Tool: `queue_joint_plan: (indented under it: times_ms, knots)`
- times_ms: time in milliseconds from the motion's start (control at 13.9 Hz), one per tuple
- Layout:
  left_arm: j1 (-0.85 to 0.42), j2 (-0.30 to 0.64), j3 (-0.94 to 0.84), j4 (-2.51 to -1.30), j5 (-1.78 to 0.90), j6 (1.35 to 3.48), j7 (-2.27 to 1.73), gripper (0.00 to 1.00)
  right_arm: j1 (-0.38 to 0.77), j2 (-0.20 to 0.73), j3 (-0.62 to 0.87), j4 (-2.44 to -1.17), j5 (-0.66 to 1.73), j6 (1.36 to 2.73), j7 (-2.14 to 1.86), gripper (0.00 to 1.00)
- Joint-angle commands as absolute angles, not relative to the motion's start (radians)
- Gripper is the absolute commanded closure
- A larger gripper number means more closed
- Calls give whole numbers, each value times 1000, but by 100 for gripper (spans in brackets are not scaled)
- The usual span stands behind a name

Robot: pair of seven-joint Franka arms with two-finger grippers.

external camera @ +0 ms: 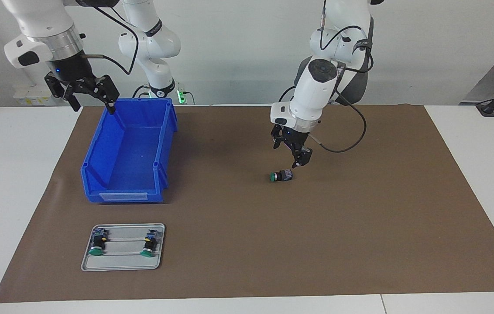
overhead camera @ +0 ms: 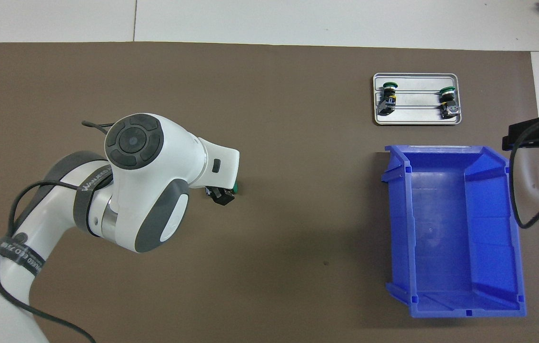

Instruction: Place and press button with both arms

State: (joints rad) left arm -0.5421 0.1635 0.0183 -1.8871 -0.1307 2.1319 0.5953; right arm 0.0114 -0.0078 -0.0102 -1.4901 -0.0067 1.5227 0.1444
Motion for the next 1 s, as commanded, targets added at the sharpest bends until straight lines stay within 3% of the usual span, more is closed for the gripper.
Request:
queue_joint_plan:
  times_ms: [0,287,574,933]
  knots:
    - [-554,238,31,-1894,-132,2222,658,0,15,-5,-6,-1493,2,1506,118,0]
    - [-571,304,34,-1888,-130,2256,693,0,18,-6,-5,-1496,18,1508,120,0]
    - [-577,304,31,-1905,-132,2261,715,0,20,-5,-2,-1496,18,1508,120,0]
    - [-603,284,31,-2011,-132,2358,778,0,20,-6,-2,-1496,18,1508,120,0]
